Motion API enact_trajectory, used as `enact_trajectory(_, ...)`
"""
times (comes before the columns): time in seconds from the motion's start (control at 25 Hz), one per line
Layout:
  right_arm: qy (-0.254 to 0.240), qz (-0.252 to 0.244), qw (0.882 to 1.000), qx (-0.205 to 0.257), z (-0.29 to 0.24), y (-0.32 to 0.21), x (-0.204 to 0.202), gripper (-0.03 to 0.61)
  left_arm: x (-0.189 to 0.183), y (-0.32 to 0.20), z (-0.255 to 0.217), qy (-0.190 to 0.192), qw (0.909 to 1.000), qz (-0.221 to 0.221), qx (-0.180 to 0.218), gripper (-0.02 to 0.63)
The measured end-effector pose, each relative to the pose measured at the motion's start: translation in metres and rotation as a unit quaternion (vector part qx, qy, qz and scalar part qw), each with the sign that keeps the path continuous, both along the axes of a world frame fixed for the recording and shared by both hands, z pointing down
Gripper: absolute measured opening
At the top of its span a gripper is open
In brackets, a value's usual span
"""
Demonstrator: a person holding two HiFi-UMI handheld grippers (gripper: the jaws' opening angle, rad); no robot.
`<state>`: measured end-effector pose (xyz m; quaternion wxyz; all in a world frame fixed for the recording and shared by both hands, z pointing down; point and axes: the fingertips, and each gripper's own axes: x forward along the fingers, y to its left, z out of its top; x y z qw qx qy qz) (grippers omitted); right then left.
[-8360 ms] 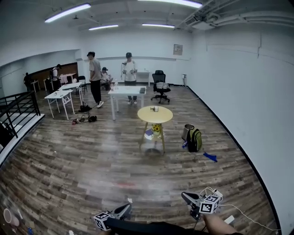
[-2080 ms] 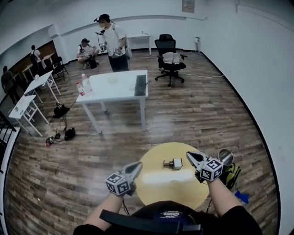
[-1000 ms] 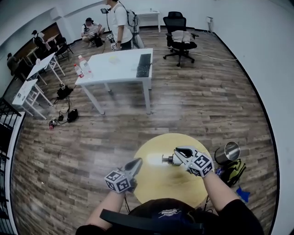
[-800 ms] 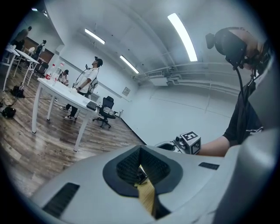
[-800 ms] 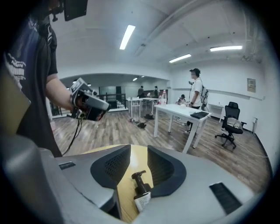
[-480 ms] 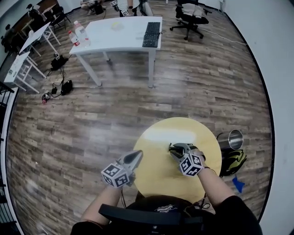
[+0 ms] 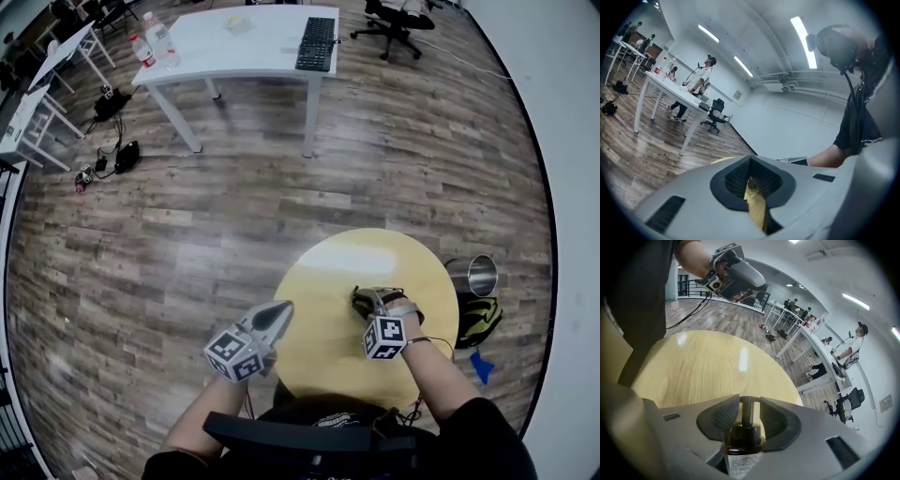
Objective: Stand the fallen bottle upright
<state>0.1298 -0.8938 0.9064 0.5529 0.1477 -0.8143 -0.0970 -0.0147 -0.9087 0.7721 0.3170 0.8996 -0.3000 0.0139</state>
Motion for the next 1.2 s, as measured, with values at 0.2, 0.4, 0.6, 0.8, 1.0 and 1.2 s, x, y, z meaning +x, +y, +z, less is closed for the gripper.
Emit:
enact_trajectory(0.2, 0.047, -0.002, 0.999, -0.016, 0.016, 0.002, 0.01, 0.166, -0.007, 0.001, 0.004, 0.007, 1.0, -0.002, -0.003, 0.031)
enact_trajectory(0.4, 0.067, 0.0, 0.997, -0.027, 0.028, 0.0, 0.011, 0.166, -0.008, 0.003, 0.004, 0.01, 0.9999, -0.004, -0.005, 0.029)
enact_trajectory(0.6, 0.076, 0.0, 0.997, -0.028, 0.028, -0.004, 0.007, 0.155, -0.011, 0.006, 0.002, 0.011, 0.9999, -0.005, -0.006, 0.031)
enact_trajectory(0.8, 0.065, 0.006, 0.997, -0.037, 0.024, -0.004, 0.006, 0.115, -0.008, 0.009, -0.001, 0.012, 0.9999, -0.005, -0.007, 0.031)
enact_trajectory(1.0, 0.035, 0.022, 0.999, -0.034, 0.011, -0.005, 0.007, 0.098, -0.003, 0.013, -0.007, 0.012, 0.9999, 0.001, -0.002, 0.031)
enact_trajectory(1.2, -0.002, 0.029, 0.999, -0.017, -0.013, -0.009, 0.002, 0.098, 0.002, 0.016, -0.016, 0.015, 0.9999, 0.002, 0.0, 0.031)
